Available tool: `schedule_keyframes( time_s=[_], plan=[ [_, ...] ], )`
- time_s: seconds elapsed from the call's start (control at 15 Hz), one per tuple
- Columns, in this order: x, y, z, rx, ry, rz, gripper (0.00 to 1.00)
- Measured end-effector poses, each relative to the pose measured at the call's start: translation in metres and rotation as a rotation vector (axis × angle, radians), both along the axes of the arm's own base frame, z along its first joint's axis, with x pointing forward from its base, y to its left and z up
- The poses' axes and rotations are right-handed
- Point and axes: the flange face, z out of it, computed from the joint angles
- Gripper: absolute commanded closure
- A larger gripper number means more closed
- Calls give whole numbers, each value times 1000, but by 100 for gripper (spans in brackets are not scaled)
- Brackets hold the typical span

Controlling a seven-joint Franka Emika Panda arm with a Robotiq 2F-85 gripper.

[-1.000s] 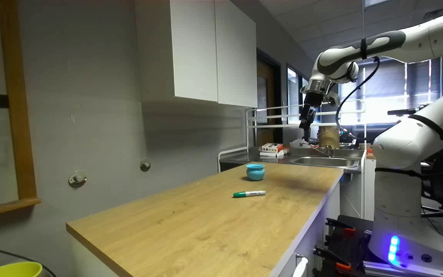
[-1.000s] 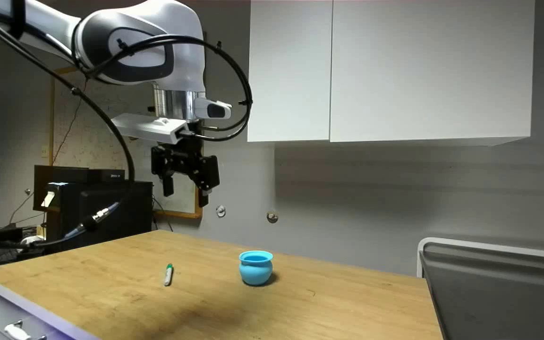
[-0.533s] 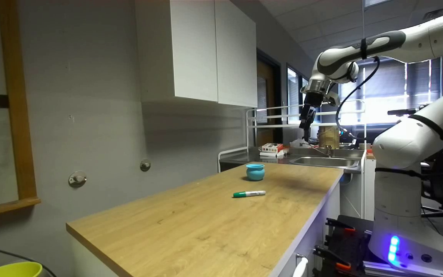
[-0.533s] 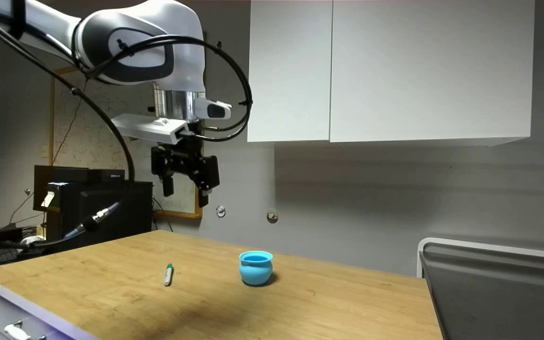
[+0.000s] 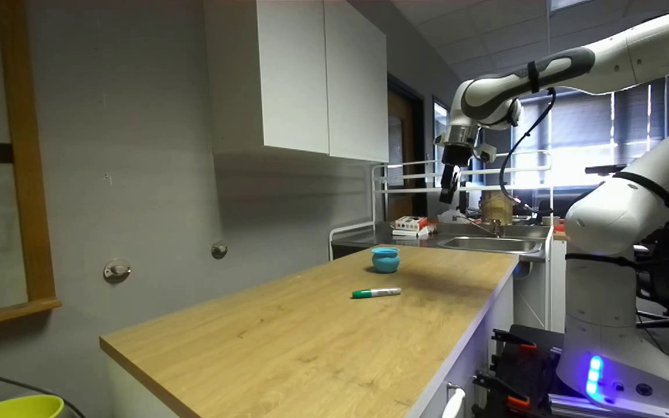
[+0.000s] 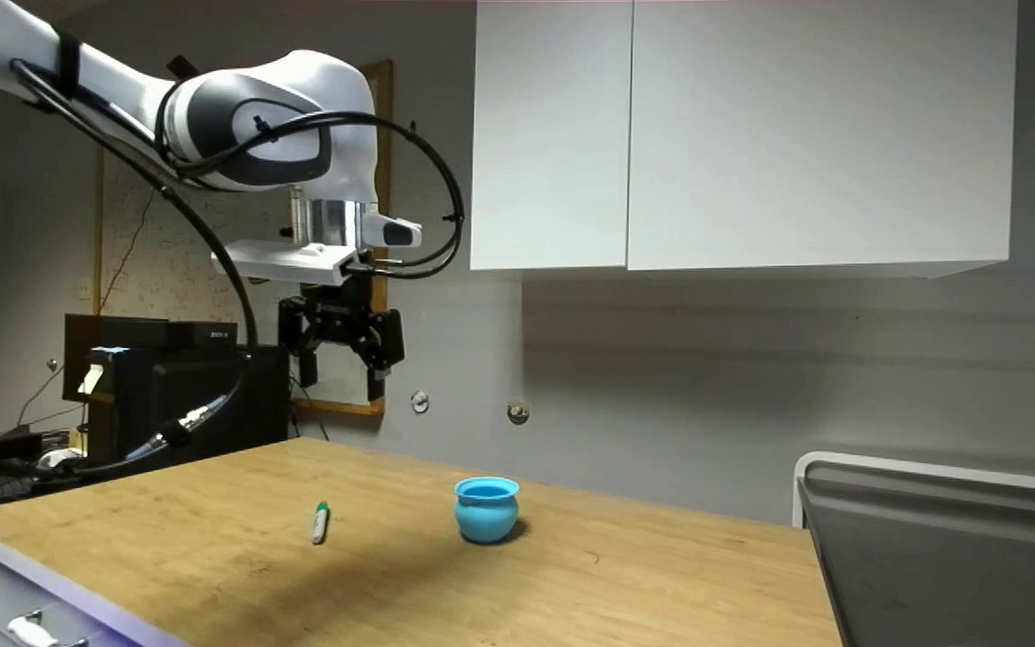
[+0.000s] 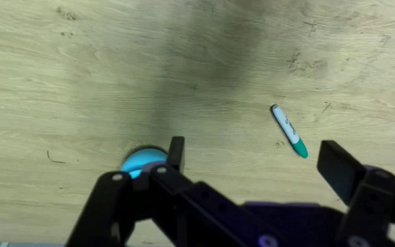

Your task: Pick up the marker and put it in the bowl

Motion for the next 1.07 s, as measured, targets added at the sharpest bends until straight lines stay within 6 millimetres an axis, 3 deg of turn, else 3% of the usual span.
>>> schedule_keyframes(
  time_s=[0.4, 0.6, 0.8, 1.07],
  plan=[
    [64, 115, -32, -144, 45, 230, 0],
    [95, 159, -57, -190, 77, 324, 0],
    [125, 185, -90, -217, 128, 383, 0],
    [161, 194, -137, -222, 195, 415, 0]
  ],
)
